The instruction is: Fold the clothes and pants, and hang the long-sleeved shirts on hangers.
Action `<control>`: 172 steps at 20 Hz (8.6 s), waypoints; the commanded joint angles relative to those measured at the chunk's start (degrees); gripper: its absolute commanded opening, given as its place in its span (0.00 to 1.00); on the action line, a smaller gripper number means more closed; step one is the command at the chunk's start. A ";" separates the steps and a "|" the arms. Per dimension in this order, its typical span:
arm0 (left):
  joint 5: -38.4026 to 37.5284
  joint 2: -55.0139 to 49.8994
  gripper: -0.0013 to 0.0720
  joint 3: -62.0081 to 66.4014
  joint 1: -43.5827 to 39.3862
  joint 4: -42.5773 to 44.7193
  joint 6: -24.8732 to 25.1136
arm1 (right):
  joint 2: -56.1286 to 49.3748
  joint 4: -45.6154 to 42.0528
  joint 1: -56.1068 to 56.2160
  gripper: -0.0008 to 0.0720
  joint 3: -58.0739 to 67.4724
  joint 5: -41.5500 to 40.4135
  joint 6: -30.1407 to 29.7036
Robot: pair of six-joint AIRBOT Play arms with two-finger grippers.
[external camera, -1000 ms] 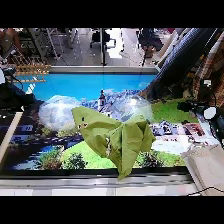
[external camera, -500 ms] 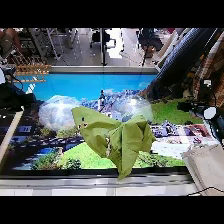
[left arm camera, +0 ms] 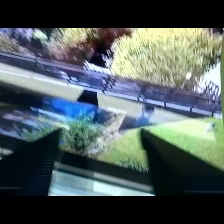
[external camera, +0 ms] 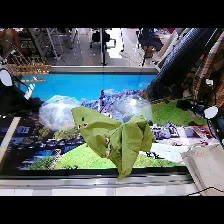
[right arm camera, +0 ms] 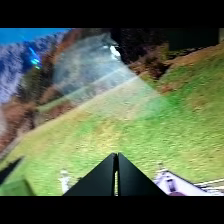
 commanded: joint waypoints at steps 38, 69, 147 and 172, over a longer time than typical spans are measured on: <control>20.35 31.82 0.02 18.95 -17.79 -41.94 30.21 | 37.77 10.43 21.90 0.03 36.59 25.73 -16.63; 11.10 -16.50 0.70 -4.26 8.37 -30.69 25.05 | -27.15 17.77 17.49 0.75 25.55 56.33 -1.42; 29.42 -16.41 0.02 -21.79 -6.43 -35.78 16.02 | 0.42 34.12 7.98 0.30 -38.07 29.31 4.79; 33.57 35.95 0.02 7.34 25.24 -91.10 41.88 | 31.21 3.37 7.85 0.02 50.36 23.15 1.20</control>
